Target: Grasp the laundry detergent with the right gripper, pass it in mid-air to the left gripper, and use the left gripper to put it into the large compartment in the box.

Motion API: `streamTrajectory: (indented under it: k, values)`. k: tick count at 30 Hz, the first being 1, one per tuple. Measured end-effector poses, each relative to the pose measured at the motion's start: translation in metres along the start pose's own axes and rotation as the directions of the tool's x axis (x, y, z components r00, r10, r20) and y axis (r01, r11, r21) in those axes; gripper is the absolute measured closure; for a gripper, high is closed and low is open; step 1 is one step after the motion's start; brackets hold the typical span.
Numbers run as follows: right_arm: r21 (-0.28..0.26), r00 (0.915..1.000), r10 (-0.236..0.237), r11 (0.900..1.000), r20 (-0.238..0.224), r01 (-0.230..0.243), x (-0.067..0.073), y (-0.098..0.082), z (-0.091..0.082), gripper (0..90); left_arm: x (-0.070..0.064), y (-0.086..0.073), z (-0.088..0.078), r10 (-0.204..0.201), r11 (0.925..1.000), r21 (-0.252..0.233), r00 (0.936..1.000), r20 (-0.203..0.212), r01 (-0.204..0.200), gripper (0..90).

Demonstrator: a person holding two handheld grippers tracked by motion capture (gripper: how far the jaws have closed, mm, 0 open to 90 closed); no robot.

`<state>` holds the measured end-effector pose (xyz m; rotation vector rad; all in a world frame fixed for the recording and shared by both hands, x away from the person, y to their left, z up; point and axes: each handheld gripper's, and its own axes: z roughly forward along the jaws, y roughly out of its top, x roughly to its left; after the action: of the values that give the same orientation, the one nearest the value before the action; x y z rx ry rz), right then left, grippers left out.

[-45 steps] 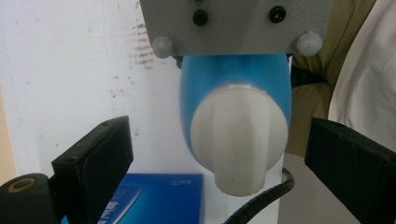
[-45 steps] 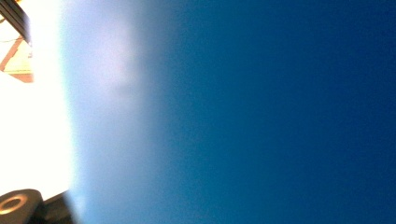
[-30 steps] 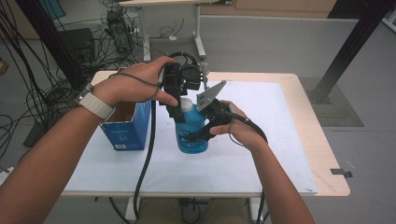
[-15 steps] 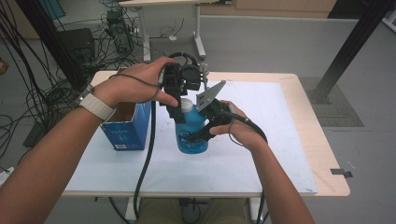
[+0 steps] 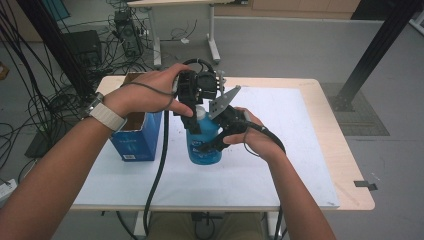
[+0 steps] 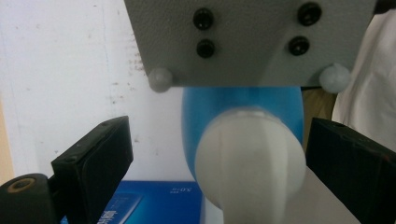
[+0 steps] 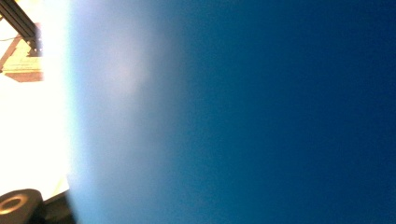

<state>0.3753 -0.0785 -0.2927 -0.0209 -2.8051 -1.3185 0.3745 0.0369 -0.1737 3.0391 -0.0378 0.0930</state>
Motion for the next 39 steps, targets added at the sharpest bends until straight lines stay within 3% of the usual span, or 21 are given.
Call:
streamTrajectory:
  k: [3, 5, 12, 14, 19, 34, 39]
  values:
    - [0.008, 1.0, 0.007, 1.0, -0.004, -0.007, 0.001, 0.001, -0.001, 43.4, 0.0, 0.001, 0.002, 0.002, 1.0, -0.001, 1.0, 0.004, -0.002, 8.1]
    - [-0.01, 0.9997, -0.024, 1.0, 0.009, 0.024, 0.0, 0.002, 0.0, 43.4, 0.0, 0.001, 0.005, 0.0, 1.0, 0.001, 1.0, 0.006, 0.0, 8.1]
    - [-0.019, 0.9999, -0.017, 1.0, 0.003, 0.017, 0.001, 0.002, -0.002, 43.4, 0.002, 0.002, 0.011, 0.002, 1.0, 0.0, 0.9999, 0.015, -0.002, 8.2]
    - [-0.01, 0.9999, 0.016, 1.0, -0.006, -0.016, 0.004, 0.003, -0.002, 43.4, 0.001, 0.002, 0.012, 0.003, 1.0, 0.001, 0.9999, 0.017, -0.003, 8.3]
    - [-0.016, 0.9999, -0.014, 1.0, -0.004, 0.014, 0.003, 0.004, -0.002, 43.4, 0.001, 0.003, 0.015, 0.003, 1.0, -0.004, 0.9998, 0.021, -0.003, 8.6]
    - [-0.008, 0.9999, 0.009, 1.0, 0.008, -0.009, 0.004, 0.004, -0.002, 43.5, 0.001, 0.002, 0.02, 0.007, 1.0, -0.006, 0.9988, 0.049, -0.007, 12.0]
    - [-0.02, 0.9999, -0.013, 1.0, -0.009, 0.013, 0.002, 0.004, 0.0, 43.5, 0.001, 0.001, 0.021, 0.011, 0.9999, -0.011, 0.9984, 0.056, -0.011, 14.2]
